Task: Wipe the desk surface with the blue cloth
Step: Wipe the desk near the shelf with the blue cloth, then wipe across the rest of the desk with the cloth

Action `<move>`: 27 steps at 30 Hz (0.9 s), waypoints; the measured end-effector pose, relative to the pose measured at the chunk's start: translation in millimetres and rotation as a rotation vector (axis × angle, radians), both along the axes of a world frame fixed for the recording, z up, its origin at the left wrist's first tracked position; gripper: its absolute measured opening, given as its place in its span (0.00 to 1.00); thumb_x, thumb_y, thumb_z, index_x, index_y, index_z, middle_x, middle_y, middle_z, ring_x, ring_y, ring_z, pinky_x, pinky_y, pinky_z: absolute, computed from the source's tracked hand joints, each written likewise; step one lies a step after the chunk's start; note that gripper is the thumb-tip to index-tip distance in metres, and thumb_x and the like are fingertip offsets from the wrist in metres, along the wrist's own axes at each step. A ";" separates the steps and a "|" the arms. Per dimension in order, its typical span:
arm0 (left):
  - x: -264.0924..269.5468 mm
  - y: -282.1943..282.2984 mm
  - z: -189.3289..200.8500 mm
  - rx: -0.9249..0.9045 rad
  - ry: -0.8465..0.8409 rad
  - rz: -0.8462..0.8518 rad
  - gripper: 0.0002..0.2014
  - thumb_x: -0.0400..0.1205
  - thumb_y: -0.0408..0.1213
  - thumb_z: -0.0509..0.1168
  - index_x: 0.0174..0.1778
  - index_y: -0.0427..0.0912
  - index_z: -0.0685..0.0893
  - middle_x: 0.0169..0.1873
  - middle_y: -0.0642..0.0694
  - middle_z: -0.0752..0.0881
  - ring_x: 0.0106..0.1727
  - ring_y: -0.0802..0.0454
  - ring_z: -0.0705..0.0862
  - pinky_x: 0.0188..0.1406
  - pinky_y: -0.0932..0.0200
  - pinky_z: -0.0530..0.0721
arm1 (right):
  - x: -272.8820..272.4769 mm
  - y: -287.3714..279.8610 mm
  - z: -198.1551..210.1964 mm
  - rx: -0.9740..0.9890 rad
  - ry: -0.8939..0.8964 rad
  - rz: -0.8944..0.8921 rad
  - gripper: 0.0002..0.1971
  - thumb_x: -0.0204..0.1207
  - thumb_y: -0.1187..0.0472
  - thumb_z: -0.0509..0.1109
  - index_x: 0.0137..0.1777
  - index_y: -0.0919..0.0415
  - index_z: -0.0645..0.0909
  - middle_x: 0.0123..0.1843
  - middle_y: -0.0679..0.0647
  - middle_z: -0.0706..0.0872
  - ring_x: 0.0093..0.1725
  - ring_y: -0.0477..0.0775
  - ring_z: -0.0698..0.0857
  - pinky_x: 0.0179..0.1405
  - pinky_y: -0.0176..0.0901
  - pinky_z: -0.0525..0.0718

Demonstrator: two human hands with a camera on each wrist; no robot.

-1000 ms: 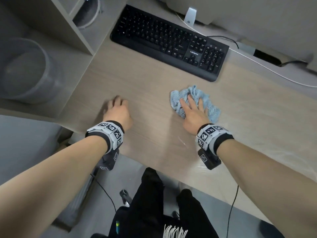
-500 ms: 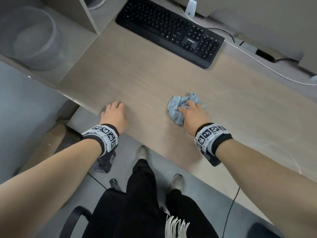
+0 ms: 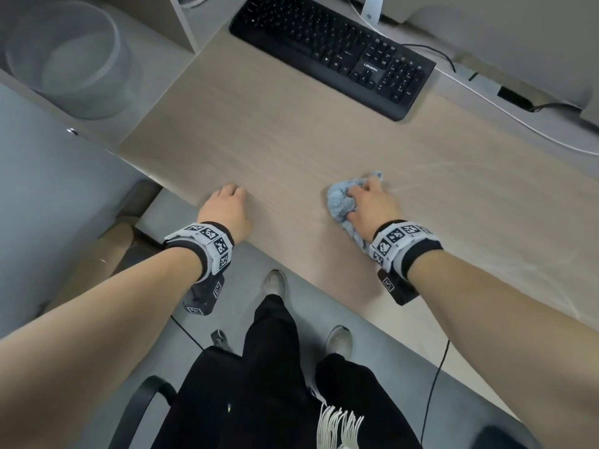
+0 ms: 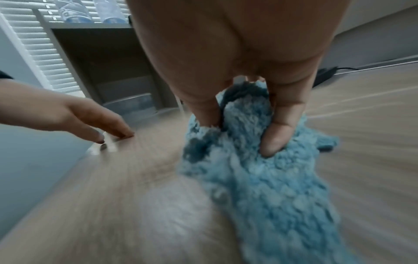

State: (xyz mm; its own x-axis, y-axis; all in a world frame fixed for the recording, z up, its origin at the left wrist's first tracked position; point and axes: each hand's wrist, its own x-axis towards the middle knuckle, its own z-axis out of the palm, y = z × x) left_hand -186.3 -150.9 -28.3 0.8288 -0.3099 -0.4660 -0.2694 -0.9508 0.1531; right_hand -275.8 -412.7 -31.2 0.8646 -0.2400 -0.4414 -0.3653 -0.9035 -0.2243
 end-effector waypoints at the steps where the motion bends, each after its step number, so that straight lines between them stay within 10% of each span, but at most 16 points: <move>1: -0.6 -1.3 0.5 0.003 0.000 0.000 0.29 0.74 0.29 0.59 0.74 0.38 0.71 0.76 0.41 0.71 0.75 0.38 0.71 0.71 0.45 0.71 | 3.5 13.4 -0.2 0.012 0.002 0.031 0.23 0.79 0.63 0.69 0.74 0.57 0.74 0.73 0.59 0.69 0.62 0.64 0.78 0.57 0.53 0.81; 7: 4.4 7.0 4.3 0.010 0.035 -0.022 0.32 0.73 0.31 0.61 0.77 0.45 0.70 0.80 0.47 0.66 0.77 0.42 0.70 0.72 0.47 0.70 | -40.8 72.7 -0.5 0.156 0.040 0.449 0.21 0.78 0.59 0.70 0.71 0.56 0.76 0.72 0.52 0.70 0.64 0.57 0.75 0.63 0.50 0.80; 16: 1.5 10.1 1.9 -0.017 0.037 0.005 0.34 0.73 0.30 0.61 0.79 0.47 0.69 0.83 0.50 0.62 0.80 0.44 0.67 0.75 0.49 0.69 | -15.3 18.6 -11.6 0.105 0.094 0.098 0.30 0.76 0.51 0.74 0.77 0.52 0.70 0.78 0.57 0.67 0.66 0.62 0.80 0.66 0.56 0.81; 27: -2.4 4.5 -4.3 -0.019 -0.018 0.031 0.31 0.72 0.26 0.60 0.75 0.41 0.70 0.78 0.44 0.68 0.76 0.39 0.67 0.71 0.47 0.71 | -69.7 66.0 -2.8 0.260 0.129 0.512 0.23 0.77 0.54 0.70 0.71 0.48 0.72 0.67 0.53 0.71 0.60 0.55 0.76 0.56 0.50 0.82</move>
